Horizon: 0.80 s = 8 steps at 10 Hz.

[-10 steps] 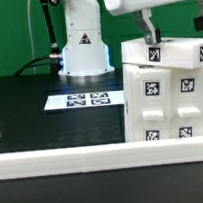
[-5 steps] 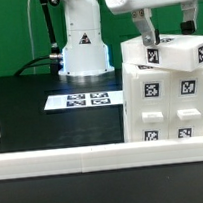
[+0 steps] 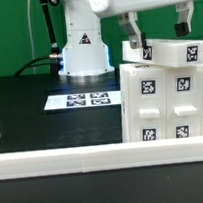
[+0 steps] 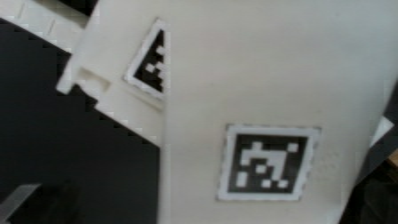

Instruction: Assemble cabinet

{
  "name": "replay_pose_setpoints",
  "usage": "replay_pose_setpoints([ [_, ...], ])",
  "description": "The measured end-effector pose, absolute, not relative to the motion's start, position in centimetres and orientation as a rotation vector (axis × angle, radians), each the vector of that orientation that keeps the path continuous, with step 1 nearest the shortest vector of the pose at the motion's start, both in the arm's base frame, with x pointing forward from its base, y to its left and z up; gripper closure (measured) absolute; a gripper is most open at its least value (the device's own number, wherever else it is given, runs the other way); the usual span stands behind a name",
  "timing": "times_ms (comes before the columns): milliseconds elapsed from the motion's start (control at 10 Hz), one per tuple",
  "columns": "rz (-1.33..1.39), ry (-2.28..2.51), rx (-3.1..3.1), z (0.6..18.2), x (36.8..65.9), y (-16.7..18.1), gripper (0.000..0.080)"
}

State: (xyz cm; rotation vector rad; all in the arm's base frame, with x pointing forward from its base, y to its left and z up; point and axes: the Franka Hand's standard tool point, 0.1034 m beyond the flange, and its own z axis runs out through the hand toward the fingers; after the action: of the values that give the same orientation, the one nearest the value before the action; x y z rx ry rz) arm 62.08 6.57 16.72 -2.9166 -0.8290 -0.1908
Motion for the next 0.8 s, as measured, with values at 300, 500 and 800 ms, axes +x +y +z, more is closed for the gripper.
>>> replay_pose_setpoints([
  [300,-0.157,-0.618,-2.957,16.2,61.5,6.9,0.0002],
  [500,-0.151,-0.529,-2.972,16.2,61.5,7.2,0.0002],
  [800,-0.149,-0.469,-2.981,16.3,61.6,7.6,0.0002],
])
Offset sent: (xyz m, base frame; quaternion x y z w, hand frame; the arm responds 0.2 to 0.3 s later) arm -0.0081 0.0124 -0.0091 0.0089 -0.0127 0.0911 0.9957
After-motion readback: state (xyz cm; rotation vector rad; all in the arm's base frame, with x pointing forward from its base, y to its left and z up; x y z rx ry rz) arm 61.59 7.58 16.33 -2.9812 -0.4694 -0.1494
